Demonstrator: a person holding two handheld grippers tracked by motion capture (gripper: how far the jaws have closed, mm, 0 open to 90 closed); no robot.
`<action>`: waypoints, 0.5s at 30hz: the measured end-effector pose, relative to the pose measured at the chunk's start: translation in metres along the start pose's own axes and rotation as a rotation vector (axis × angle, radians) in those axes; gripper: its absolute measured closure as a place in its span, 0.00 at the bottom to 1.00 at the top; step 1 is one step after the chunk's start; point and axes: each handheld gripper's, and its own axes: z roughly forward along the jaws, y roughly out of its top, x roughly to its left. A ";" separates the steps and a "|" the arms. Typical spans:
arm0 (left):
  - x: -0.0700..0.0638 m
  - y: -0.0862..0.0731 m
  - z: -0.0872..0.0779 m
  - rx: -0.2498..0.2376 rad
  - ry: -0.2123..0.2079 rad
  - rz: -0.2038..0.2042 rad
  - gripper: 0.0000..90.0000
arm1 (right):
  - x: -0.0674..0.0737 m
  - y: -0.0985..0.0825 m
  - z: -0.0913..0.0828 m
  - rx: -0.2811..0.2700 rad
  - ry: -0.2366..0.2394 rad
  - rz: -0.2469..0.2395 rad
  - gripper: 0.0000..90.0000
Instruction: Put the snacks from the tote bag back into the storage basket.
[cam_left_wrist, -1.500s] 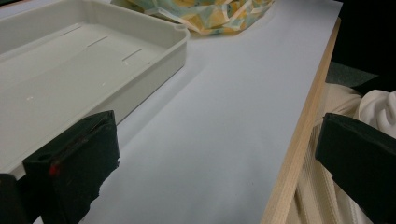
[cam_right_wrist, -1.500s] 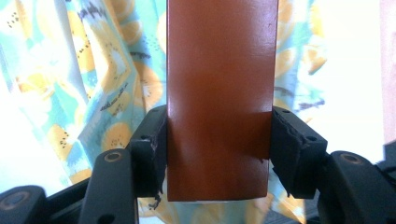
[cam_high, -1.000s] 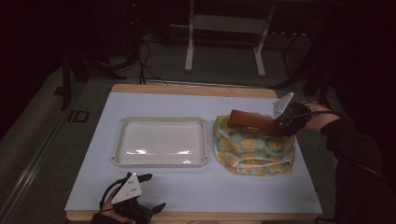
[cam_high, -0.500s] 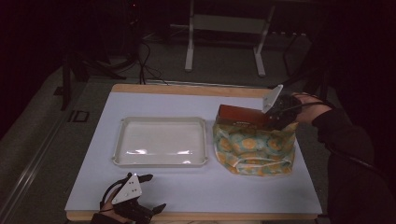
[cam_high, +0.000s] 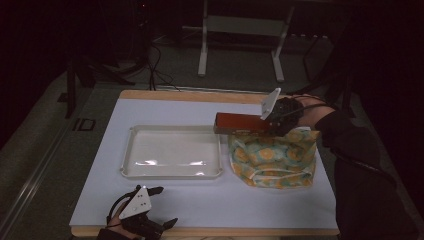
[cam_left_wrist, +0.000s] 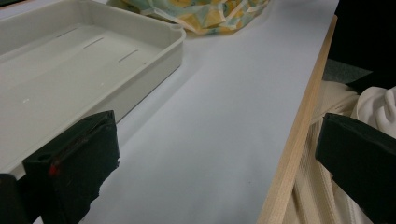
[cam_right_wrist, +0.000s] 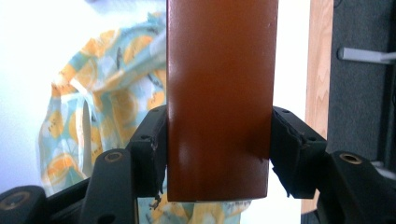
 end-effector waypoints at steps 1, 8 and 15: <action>0.000 0.000 0.000 -0.001 -0.001 0.000 0.00 | 0.000 0.003 0.001 -0.004 0.003 -0.004 0.48; -0.001 0.000 0.000 0.001 -0.004 0.007 0.00 | 0.000 0.029 0.008 -0.007 0.016 -0.044 0.48; -0.001 0.000 -0.001 0.002 -0.007 0.012 0.00 | 0.002 0.056 0.011 -0.021 0.028 -0.080 0.48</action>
